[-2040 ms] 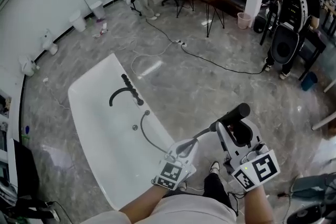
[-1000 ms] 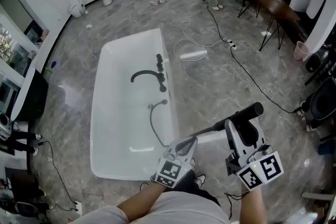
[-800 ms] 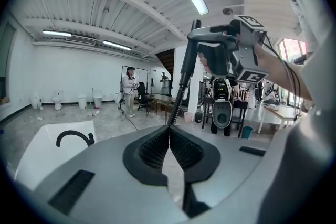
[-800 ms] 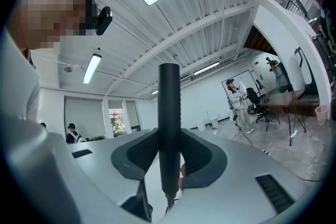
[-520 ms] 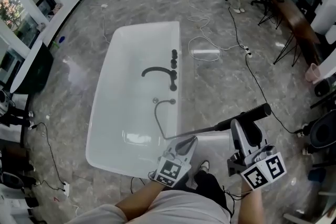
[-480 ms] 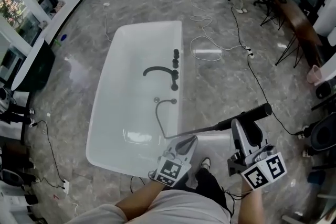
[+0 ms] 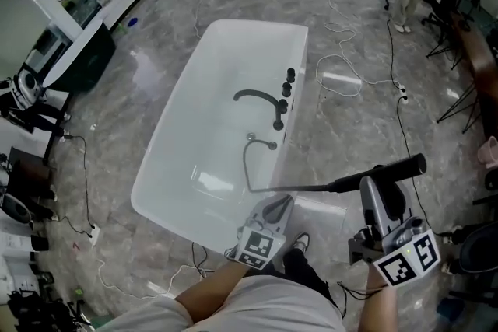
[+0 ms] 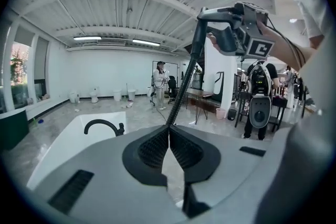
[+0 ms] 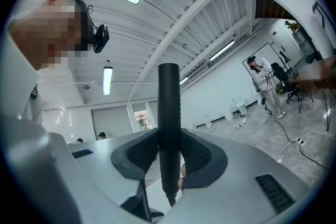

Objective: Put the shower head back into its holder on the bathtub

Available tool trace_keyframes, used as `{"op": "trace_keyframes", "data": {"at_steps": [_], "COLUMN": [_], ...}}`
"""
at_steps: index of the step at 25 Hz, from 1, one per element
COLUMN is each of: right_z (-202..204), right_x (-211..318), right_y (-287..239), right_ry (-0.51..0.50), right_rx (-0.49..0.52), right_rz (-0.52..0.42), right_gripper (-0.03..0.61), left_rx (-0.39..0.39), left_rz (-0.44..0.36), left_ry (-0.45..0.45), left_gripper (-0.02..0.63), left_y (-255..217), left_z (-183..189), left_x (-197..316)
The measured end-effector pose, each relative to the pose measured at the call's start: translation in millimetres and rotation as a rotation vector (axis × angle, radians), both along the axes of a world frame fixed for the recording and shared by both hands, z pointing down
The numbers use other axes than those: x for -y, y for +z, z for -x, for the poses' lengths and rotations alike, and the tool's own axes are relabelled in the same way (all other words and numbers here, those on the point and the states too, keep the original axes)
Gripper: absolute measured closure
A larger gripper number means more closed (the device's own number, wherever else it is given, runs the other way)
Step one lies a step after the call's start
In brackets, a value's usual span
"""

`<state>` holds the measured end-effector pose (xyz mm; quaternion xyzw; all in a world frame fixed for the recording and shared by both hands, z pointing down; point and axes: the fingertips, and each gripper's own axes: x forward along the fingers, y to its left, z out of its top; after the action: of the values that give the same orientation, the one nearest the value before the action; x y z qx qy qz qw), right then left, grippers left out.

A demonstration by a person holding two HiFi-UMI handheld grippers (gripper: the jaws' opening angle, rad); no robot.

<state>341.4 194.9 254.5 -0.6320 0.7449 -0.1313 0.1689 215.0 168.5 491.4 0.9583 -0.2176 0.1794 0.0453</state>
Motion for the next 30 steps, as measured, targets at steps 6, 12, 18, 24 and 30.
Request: {"op": "trace_keyframes", "data": {"at_steps": [6,12,18,24,30], "right_z": [-12.1,-17.7,-20.7,-26.5,-23.2], "right_x": [10.4,23.4,23.8,33.8,38.6], "right_y": [2.2,4.8,6.0,2.7,7.7], "right_ry": [-0.081,-0.101,-0.089,-0.083,-0.107], "right_rx": [0.025,0.022,0.022,-0.013,0.022], "right_rz": [0.001,0.007,0.015,0.028,0.033], "right_gripper": [0.442,0.442,0.442,0.442,0.442], "left_rx": [-0.007,-0.03,-0.041,-0.083,-0.271], "left_rz": [0.123,0.262,0.384,0.513,0.792], "left_ry": [-0.158,-0.308,-0.413,-0.528,-0.674], "left_gripper": [0.609,0.609,0.609,0.609,0.609], "left_y": [30.0,67.0,110.0,152.9,202.0], "left_z": [5.5,31.7,66.9,82.3,97.1], "left_x": [14.5,38.5,54.3,75.9,91.1]}}
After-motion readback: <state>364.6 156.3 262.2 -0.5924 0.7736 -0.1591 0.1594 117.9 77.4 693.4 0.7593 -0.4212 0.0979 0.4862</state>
